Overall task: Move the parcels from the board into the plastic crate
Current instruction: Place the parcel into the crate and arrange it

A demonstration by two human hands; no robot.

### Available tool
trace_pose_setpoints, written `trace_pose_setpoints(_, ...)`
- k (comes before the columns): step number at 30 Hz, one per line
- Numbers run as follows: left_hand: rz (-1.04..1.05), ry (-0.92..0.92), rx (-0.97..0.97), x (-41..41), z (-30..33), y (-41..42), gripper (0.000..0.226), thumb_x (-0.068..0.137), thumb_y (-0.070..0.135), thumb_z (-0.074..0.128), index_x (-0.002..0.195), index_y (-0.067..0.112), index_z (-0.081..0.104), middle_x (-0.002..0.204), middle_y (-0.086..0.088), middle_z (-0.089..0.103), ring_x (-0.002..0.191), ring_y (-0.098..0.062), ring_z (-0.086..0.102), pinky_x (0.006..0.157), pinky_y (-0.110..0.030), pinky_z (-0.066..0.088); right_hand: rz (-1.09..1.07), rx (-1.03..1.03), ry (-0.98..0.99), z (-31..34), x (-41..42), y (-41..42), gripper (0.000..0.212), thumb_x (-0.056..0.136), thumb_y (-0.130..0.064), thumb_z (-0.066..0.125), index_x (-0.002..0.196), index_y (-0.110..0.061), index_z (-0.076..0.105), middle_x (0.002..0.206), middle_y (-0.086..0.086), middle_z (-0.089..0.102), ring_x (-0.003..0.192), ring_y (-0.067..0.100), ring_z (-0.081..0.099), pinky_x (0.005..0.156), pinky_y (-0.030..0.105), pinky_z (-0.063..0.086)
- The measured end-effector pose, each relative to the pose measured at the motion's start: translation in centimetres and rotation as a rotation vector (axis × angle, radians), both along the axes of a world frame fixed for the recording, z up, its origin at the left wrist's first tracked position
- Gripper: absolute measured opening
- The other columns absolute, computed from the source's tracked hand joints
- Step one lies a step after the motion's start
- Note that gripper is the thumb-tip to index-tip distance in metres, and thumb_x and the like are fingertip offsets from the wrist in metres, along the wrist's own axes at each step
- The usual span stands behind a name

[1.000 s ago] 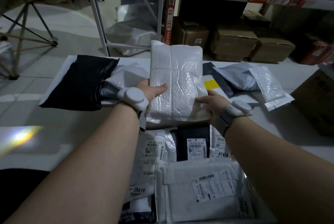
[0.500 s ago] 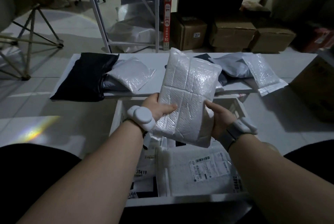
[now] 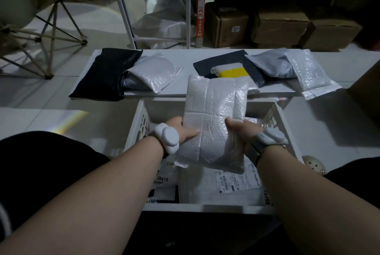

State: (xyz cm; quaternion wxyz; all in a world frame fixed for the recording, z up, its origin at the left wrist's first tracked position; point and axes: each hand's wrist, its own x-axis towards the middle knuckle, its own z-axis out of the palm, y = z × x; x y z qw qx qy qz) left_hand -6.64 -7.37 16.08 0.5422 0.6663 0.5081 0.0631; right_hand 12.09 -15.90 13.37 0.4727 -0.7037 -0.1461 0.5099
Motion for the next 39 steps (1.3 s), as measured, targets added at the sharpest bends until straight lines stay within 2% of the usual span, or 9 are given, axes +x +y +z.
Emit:
trace_pose_setpoints(4,-0.016,0.153,0.095,0.8,-0.6,-0.7,0.066,0.075,0.037,0.074,0.127,0.005,0.050,0.125,-0.011,0.061,0.111,-0.029,0.059,0.096,-0.036,0.049,0.100,-0.038,-0.194,-0.4,0.4,0.3,0.059,0.076,-0.040,0.074,0.124,-0.008,0.058,0.122,0.012,0.064,0.111,0.031,0.062,0.098,0.045,0.050)
trace_pose_setpoints(8,0.057,0.330,0.232,1.7,-0.7,-2.1,0.077,0.075,0.044,0.070,0.136,0.011,0.037,0.136,-0.014,0.049,0.123,-0.033,0.048,0.102,-0.038,0.043,0.250,-0.158,-0.396,0.8,-0.2,-0.3,0.084,0.057,-0.067,0.067,0.125,-0.018,0.056,0.123,0.004,0.061,0.110,0.032,0.060,0.099,0.046,0.047)
trace_pose_setpoints(11,0.070,0.266,0.089,2.3,-1.1,-2.9,0.102,0.060,0.068,0.067,0.140,0.014,0.034,0.138,-0.011,0.049,0.124,-0.032,0.050,0.103,-0.040,0.043,0.304,-0.115,-0.383,1.2,-0.8,-0.9,0.053,0.067,-0.055,0.072,0.108,-0.021,0.062,0.103,0.001,0.068,0.094,0.024,0.064,0.089,0.038,0.051)
trace_pose_setpoints(14,0.121,0.135,0.001,2.4,-3.7,-2.3,0.118,0.036,0.083,0.061,0.134,0.021,0.042,0.129,-0.005,0.059,0.114,-0.029,0.059,0.094,-0.048,0.051,0.273,-0.015,-0.228,1.2,-1.1,-1.2,0.028,0.085,-0.027,0.069,0.109,-0.013,0.063,0.085,0.001,0.066,0.075,0.012,0.062,0.063,0.021,0.050)
trace_pose_setpoints(21,0.294,0.033,-0.118,3.0,-3.1,-2.5,0.145,0.014,0.100,0.047,0.135,0.021,0.038,0.128,-0.007,0.056,0.113,-0.029,0.058,0.093,-0.045,0.051,0.232,0.077,-0.198,1.8,-2.4,-0.5,0.024,0.094,-0.025,0.058,0.112,-0.010,0.064,0.112,0.014,0.067,0.099,0.023,0.064,0.080,0.027,0.054)
trace_pose_setpoints(24,0.342,-0.069,-0.230,2.7,-1.5,-2.9,0.136,0.021,0.098,0.052,0.131,0.018,0.046,0.126,-0.005,0.058,0.110,-0.027,0.059,0.088,-0.041,0.055,0.285,0.030,-0.249,2.0,-2.8,0.0,0.040,0.098,-0.041,0.044,0.113,-0.011,0.067,0.115,0.012,0.066,0.111,0.027,0.060,0.098,0.038,0.047)
trace_pose_setpoints(29,0.332,-0.132,-0.345,2.1,-1.5,-2.0,0.107,0.054,0.091,0.050,0.125,0.010,0.052,0.118,-0.011,0.063,0.107,-0.030,0.062,0.082,-0.038,0.054,0.207,0.055,0.032,1.5,-3.8,0.3,0.064,0.098,-0.057,0.025,0.114,-0.012,0.067,0.112,0.015,0.069,0.110,0.033,0.062,0.093,0.044,0.048)
trace_pose_setpoints(33,0.382,-0.213,-0.411,2.1,-5.8,-0.2,0.118,0.032,0.087,0.070,0.126,0.018,0.053,0.114,-0.012,0.067,0.101,-0.033,0.067,0.088,-0.050,0.054,0.192,0.057,0.070,1.1,-3.6,0.6,0.061,0.099,-0.052,0.026,0.120,-0.009,0.062,0.116,0.015,0.068,0.112,0.032,0.061,0.092,0.044,0.048)
trace_pose_setpoints(39,0.409,-0.286,-0.485,2.0,-2.9,-1.6,0.080,0.054,0.056,0.074,0.119,0.012,0.060,0.105,-0.015,0.070,0.097,-0.035,0.068,0.087,-0.052,0.053,0.224,-0.003,0.107,0.2,-2.3,0.3,0.048,0.101,-0.048,0.024,0.106,-0.017,0.061,0.099,0.008,0.071,0.083,0.021,0.063,0.077,0.035,0.046)
